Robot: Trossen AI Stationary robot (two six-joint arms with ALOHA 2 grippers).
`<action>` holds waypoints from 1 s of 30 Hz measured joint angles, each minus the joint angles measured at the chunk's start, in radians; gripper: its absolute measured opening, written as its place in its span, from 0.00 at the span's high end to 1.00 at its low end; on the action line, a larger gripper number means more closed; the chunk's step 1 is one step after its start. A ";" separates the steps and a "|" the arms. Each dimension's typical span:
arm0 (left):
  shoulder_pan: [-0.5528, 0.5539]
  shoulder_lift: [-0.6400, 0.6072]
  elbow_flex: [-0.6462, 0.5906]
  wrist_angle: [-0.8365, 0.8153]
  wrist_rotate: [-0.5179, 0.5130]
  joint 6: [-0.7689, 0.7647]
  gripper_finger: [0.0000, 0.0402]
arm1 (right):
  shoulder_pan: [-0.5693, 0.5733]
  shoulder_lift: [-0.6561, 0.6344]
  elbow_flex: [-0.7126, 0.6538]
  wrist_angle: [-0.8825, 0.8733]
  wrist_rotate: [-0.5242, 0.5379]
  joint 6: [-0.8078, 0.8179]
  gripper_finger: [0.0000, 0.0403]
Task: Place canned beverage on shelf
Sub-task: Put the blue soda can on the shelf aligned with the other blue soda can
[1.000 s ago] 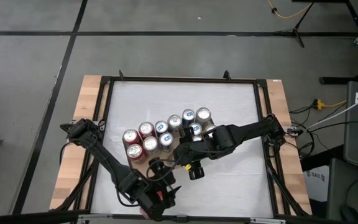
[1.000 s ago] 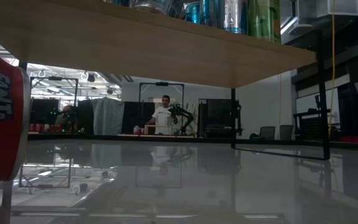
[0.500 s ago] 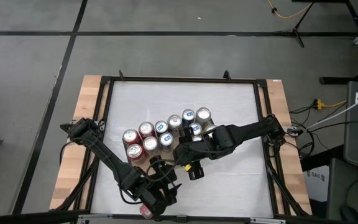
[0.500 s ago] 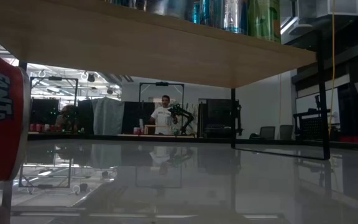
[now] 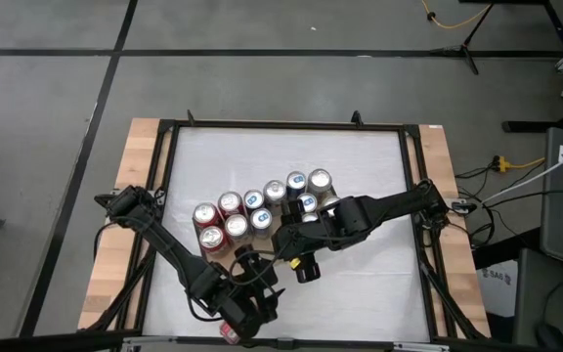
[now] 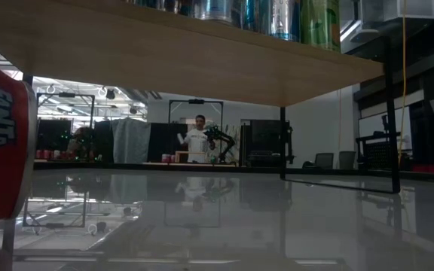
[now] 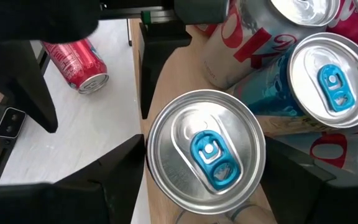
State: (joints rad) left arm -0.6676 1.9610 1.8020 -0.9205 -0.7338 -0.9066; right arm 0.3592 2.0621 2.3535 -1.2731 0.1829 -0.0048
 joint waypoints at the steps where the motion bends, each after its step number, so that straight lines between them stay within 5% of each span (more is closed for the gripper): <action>1: -0.003 0.000 0.000 -0.002 0.000 0.000 0.16 | 0.000 0.000 0.000 0.000 0.000 0.000 0.31; 30: -0.013 -0.032 0.000 -0.011 -0.022 0.000 0.16 | 0.000 0.000 0.000 0.050 0.034 -0.005 0.31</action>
State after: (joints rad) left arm -0.6808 1.9285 1.8023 -0.9314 -0.7556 -0.9066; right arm 0.3592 2.0621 2.3535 -1.2236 0.2173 -0.0097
